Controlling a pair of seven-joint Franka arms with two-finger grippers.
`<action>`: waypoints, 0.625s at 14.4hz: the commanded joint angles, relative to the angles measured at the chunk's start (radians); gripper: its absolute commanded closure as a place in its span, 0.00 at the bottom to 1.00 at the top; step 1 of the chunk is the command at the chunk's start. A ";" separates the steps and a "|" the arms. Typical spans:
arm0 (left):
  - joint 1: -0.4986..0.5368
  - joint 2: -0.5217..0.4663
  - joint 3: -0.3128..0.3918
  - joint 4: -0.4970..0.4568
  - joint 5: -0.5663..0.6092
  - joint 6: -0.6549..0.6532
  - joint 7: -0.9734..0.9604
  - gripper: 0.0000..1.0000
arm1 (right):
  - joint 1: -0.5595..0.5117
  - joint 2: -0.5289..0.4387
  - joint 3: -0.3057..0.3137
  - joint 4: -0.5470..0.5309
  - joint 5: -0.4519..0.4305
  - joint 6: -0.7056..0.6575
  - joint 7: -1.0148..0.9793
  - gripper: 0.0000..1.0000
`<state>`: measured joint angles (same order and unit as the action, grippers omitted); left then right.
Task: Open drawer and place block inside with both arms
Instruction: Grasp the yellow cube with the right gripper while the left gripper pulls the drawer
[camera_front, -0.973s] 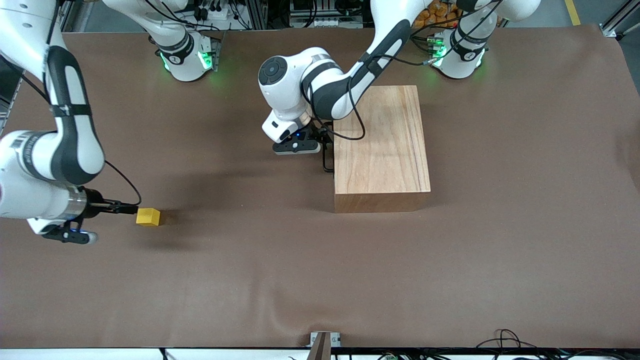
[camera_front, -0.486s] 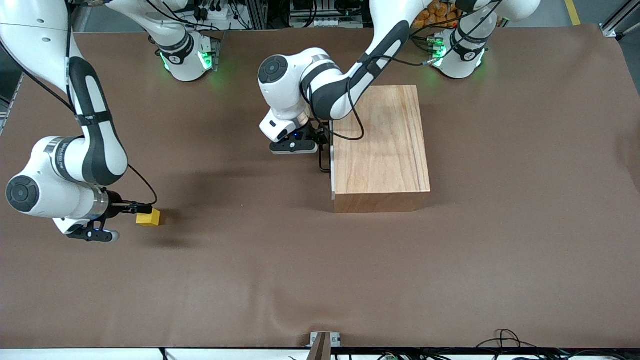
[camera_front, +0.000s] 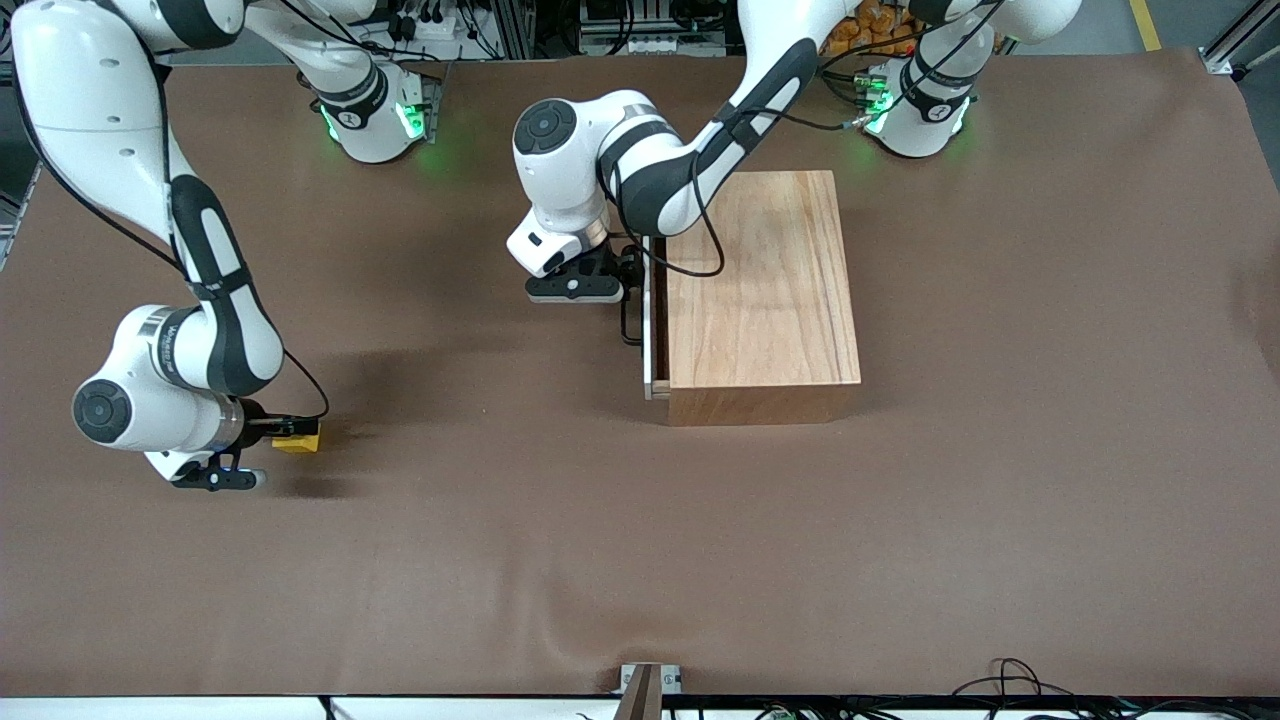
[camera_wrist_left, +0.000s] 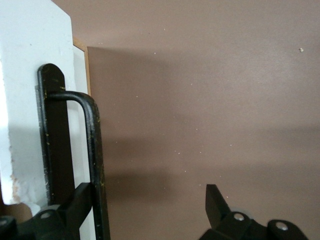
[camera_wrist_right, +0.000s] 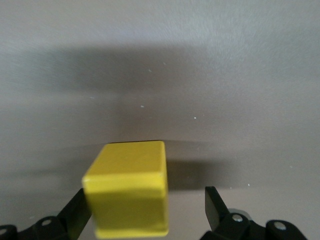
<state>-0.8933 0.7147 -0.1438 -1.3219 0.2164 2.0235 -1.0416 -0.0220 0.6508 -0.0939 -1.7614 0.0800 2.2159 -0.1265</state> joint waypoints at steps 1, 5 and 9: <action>-0.021 0.045 0.004 0.039 -0.014 0.041 0.002 0.00 | -0.006 -0.014 0.008 -0.009 -0.006 0.013 -0.012 0.00; -0.021 0.054 0.004 0.041 -0.015 0.056 0.009 0.00 | -0.009 -0.013 0.010 -0.012 0.004 0.053 -0.010 0.00; -0.021 0.055 -0.003 0.062 -0.017 0.081 0.009 0.00 | -0.007 -0.014 0.011 -0.015 0.011 0.093 -0.007 0.02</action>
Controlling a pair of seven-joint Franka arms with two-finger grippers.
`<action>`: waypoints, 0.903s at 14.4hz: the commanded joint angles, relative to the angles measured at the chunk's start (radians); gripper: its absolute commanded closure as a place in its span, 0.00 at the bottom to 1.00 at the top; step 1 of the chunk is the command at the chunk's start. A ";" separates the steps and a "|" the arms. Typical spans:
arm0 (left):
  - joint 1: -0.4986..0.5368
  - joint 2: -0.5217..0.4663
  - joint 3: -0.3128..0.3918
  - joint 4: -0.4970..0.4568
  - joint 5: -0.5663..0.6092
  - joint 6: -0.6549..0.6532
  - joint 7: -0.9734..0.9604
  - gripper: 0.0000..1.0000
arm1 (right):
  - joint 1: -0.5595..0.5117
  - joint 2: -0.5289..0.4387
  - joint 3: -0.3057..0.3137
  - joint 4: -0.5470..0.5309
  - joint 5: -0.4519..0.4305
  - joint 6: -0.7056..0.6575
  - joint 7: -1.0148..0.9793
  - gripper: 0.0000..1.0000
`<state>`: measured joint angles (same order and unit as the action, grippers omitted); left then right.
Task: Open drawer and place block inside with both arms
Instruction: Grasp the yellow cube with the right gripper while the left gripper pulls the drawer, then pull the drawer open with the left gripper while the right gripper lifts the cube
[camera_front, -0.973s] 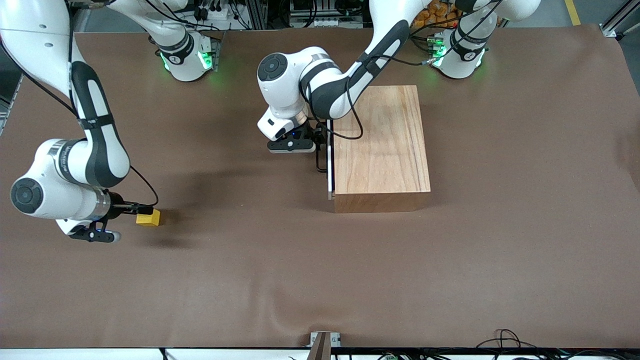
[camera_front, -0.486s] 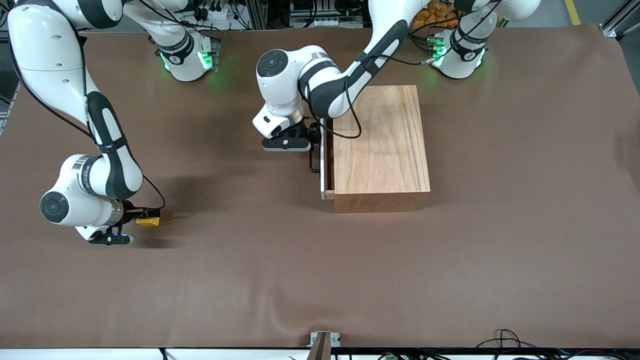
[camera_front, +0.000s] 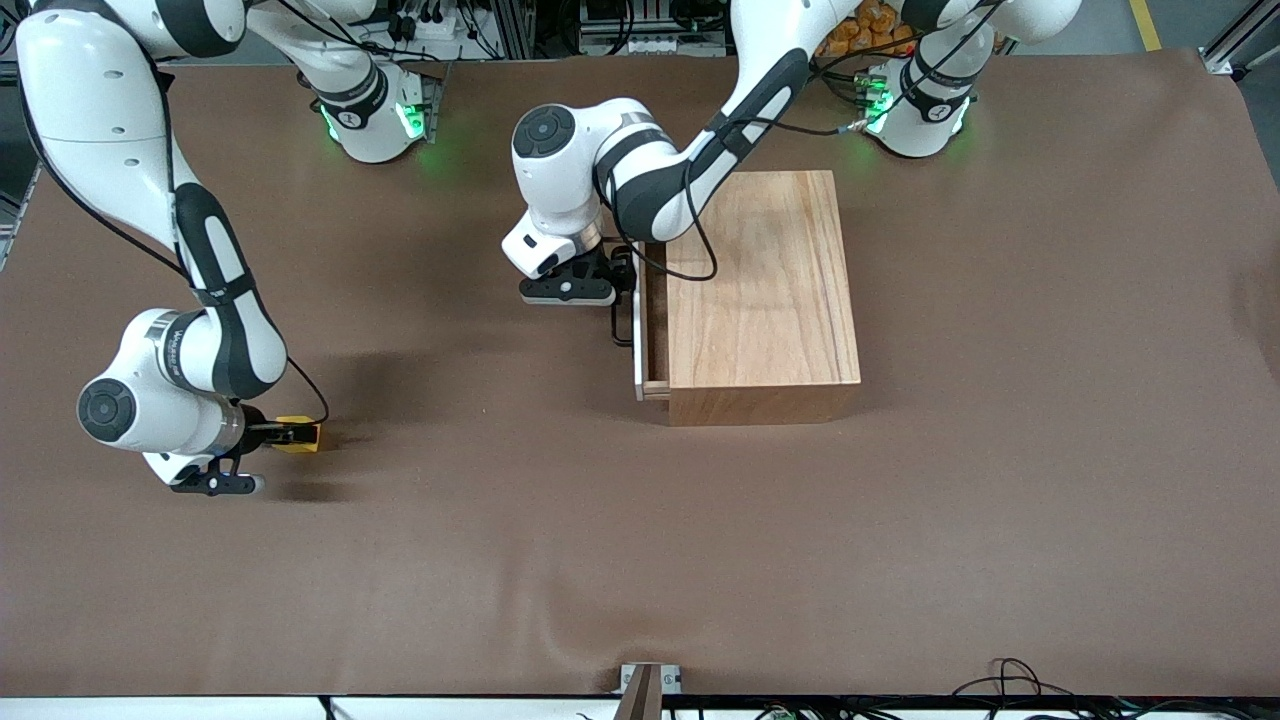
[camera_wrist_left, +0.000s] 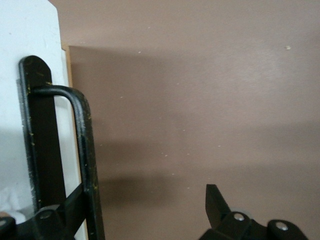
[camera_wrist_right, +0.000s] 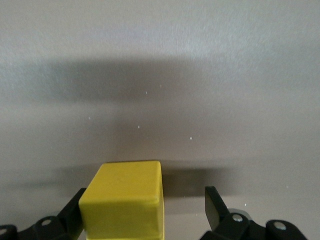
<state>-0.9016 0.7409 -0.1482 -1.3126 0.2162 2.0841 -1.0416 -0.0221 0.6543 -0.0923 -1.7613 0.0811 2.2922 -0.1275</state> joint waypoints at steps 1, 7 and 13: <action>-0.014 0.029 0.001 0.053 -0.017 0.033 0.008 0.00 | -0.010 -0.018 0.009 -0.023 0.014 0.015 -0.006 0.23; -0.042 0.047 0.004 0.053 -0.017 0.091 0.003 0.00 | -0.007 -0.022 0.011 -0.026 0.028 -0.029 0.003 1.00; -0.043 0.054 -0.001 0.053 -0.017 0.160 0.002 0.00 | -0.004 -0.077 0.009 0.098 0.088 -0.204 -0.061 1.00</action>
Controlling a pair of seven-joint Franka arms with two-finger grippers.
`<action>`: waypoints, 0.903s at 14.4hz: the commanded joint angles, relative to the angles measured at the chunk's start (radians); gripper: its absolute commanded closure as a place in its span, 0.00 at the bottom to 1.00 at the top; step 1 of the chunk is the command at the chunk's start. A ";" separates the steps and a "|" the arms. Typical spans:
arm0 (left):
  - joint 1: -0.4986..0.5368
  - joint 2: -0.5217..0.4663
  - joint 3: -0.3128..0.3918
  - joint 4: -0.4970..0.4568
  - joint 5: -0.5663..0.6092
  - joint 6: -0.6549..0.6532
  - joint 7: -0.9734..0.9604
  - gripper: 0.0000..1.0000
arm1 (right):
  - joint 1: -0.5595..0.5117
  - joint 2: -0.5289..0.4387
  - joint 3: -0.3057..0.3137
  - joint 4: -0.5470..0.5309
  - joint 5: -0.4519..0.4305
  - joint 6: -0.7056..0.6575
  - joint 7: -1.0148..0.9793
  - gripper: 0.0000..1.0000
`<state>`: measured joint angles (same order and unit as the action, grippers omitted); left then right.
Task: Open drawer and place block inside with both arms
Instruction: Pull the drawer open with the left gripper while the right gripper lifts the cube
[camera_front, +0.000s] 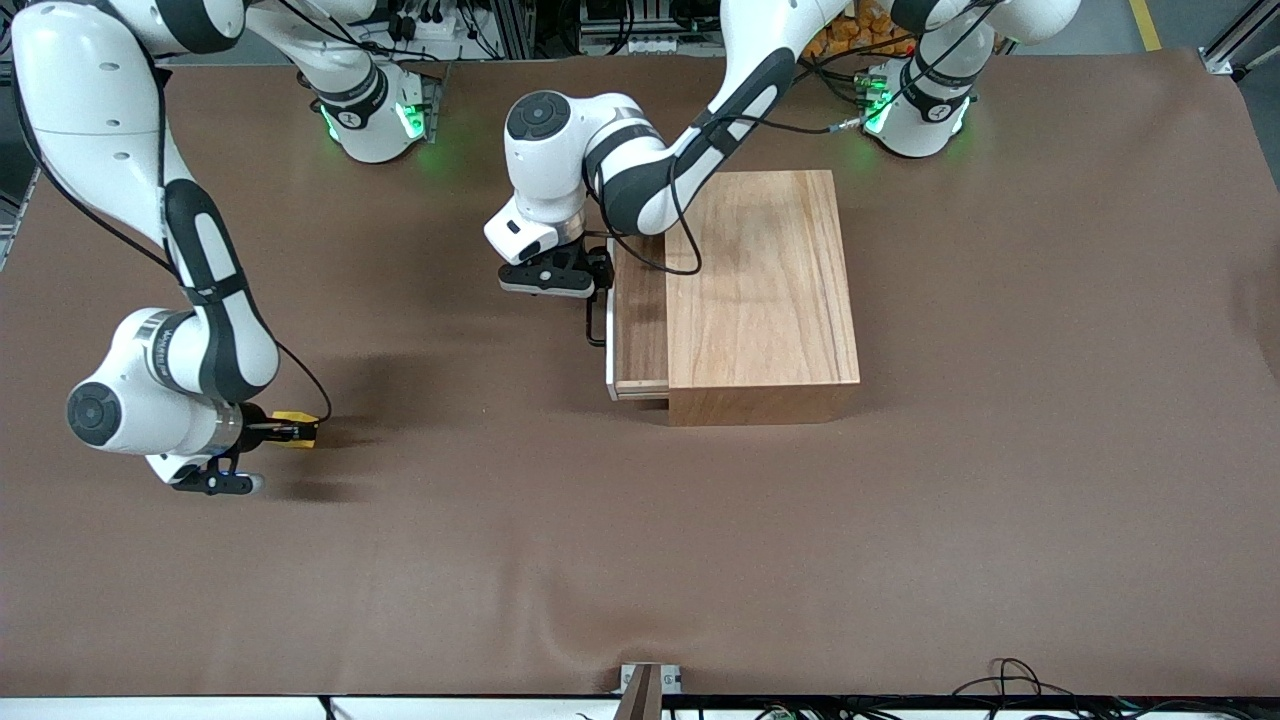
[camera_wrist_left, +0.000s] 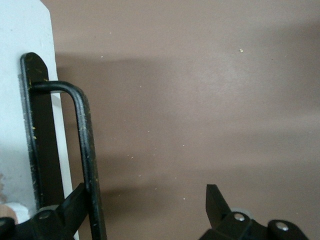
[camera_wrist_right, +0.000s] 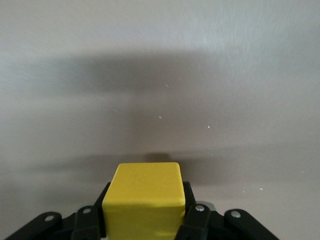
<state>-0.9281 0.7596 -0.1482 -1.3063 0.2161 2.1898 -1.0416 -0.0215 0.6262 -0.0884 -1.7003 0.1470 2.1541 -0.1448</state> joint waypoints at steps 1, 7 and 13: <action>-0.020 0.033 -0.002 0.047 -0.020 0.057 0.002 0.00 | 0.001 -0.065 0.007 0.056 0.022 -0.088 -0.067 1.00; -0.040 0.047 -0.001 0.048 -0.043 0.129 0.003 0.00 | 0.101 -0.157 0.007 0.111 0.025 -0.180 -0.078 1.00; -0.051 0.061 -0.007 0.050 -0.046 0.195 0.002 0.00 | 0.185 -0.201 0.009 0.094 0.114 -0.200 0.121 1.00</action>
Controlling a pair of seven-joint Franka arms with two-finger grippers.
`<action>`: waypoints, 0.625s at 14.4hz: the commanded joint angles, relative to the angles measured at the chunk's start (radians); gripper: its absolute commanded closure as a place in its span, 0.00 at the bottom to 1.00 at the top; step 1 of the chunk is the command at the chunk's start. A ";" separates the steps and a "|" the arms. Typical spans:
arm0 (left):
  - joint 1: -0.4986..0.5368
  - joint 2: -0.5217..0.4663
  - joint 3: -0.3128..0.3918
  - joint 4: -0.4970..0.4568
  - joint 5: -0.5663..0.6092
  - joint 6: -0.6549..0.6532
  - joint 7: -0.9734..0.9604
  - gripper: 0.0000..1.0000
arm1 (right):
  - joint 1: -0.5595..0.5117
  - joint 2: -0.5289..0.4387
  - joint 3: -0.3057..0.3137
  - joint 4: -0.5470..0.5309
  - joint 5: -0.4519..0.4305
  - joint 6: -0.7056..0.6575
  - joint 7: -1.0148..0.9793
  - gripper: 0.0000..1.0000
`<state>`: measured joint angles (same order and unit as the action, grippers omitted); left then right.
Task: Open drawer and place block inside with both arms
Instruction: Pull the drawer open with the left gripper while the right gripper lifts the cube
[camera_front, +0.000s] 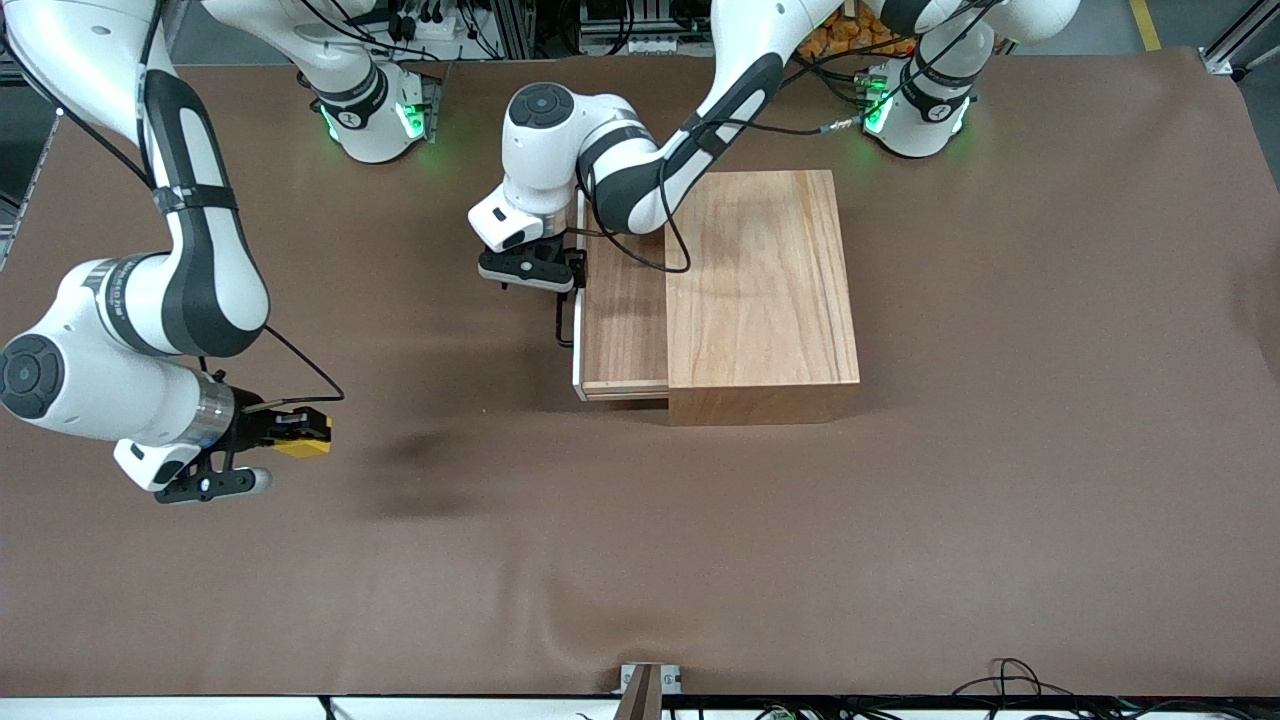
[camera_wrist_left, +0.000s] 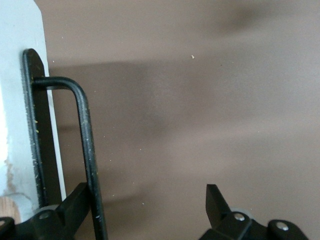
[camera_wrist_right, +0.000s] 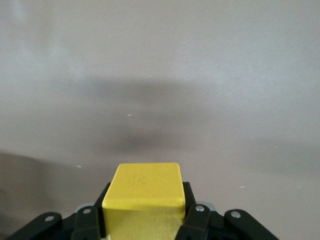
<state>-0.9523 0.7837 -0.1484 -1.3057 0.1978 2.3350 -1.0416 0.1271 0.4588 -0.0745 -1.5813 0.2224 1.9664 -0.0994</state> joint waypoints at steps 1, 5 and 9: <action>-0.026 0.034 -0.011 0.048 -0.028 0.052 0.000 0.00 | 0.052 -0.041 -0.005 -0.041 0.069 -0.011 0.113 1.00; -0.026 0.014 -0.020 0.048 -0.049 0.044 -0.006 0.00 | 0.060 -0.066 -0.007 -0.097 0.216 0.003 0.182 1.00; -0.022 -0.014 -0.019 0.045 -0.049 0.001 -0.003 0.00 | 0.152 -0.115 -0.007 -0.189 0.216 0.139 0.309 1.00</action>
<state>-0.9619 0.7838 -0.1602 -1.2854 0.1739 2.3565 -1.0417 0.2181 0.4182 -0.0734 -1.6772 0.4140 2.0401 0.1393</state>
